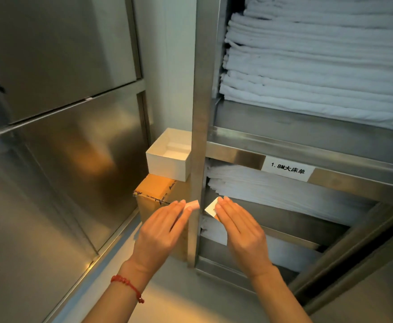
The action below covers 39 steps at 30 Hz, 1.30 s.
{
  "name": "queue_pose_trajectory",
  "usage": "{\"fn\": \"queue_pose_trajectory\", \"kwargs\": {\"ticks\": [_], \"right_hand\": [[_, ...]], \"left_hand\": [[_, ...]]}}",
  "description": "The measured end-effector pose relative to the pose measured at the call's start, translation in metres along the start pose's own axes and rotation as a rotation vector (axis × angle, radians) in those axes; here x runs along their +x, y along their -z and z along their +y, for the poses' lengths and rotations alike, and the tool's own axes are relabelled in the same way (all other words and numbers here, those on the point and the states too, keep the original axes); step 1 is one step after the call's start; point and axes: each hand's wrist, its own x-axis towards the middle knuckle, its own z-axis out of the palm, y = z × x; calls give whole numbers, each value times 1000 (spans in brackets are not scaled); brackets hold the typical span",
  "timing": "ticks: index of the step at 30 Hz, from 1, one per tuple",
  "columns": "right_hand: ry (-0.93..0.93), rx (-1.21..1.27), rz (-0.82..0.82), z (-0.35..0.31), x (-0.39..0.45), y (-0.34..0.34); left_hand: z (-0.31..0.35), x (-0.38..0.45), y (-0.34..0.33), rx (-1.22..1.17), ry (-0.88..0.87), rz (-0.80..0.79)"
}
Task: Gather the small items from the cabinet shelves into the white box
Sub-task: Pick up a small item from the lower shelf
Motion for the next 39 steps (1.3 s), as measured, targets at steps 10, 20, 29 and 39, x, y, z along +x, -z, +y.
{"fn": "queue_pose_trajectory", "kwargs": {"ticks": [10, 20, 29, 39], "right_hand": [[74, 92, 53, -39, 91, 25], [117, 192, 60, -46, 139, 18], [196, 271, 50, -45, 181, 4], [283, 393, 130, -56, 220, -6]], "left_hand": [[-37, 27, 76, 83, 61, 11], [-50, 49, 118, 156, 137, -9], [-57, 79, 149, 226, 187, 84], [-80, 73, 164, 395, 240, 25]]}}
